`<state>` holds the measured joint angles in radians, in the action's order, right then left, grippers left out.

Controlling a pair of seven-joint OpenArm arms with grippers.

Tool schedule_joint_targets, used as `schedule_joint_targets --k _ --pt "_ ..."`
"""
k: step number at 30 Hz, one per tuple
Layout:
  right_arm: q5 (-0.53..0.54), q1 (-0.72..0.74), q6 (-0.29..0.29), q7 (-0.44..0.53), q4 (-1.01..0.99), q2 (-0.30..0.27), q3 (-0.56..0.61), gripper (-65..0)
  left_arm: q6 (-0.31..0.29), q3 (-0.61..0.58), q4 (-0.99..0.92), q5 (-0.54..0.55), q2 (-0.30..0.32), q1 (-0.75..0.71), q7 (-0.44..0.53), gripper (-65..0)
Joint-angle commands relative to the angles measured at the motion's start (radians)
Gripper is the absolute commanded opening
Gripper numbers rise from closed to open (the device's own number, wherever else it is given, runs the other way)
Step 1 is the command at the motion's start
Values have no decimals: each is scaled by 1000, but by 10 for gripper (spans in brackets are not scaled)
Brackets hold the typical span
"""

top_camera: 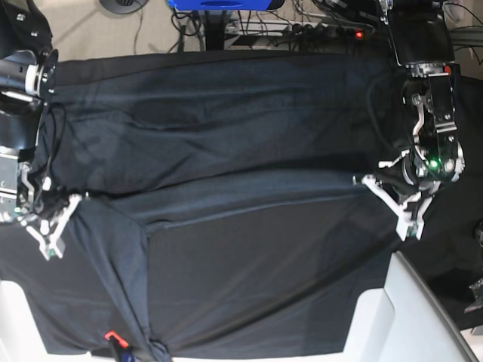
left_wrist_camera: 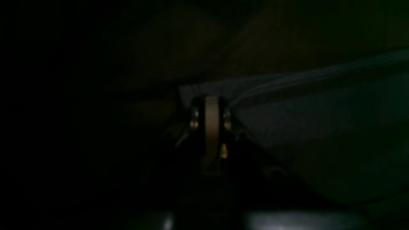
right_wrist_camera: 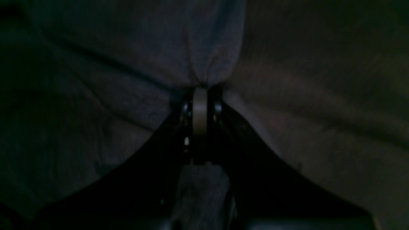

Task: Fold the T-shirt properly
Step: 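Drag the held fold edge with both grippers back toward the collar side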

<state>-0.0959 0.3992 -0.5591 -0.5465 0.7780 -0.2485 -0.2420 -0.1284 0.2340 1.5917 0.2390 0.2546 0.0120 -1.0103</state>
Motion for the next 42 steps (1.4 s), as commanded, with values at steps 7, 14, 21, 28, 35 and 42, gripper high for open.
schedule_joint_targets --k 7,14,21,28,35,42 --pt "8 -42 -3 -28 100 -24 -4 -642 3 8 69 0 15 -54 11 -650" --pt "9 -108 -3 -131 242 -15 -6 -642 3 8 74 -2 18 -90 11 -650" --pt "9 -177 -3 -152 312 -15 -6 -642 3 8 100 -2 19 -120 12 -650" --pt "11 -210 -5 -194 343 10 -6 -642 3 8 123 -3 28 -157 12 -650" --pt "11 -219 -2 -195 334 13 -6 -642 3 8 117 -3 32 -191 15 -650" --pt "9 -231 -2 -195 334 13 -6 -638 3 8 115 -11 32 -197 17 -650"
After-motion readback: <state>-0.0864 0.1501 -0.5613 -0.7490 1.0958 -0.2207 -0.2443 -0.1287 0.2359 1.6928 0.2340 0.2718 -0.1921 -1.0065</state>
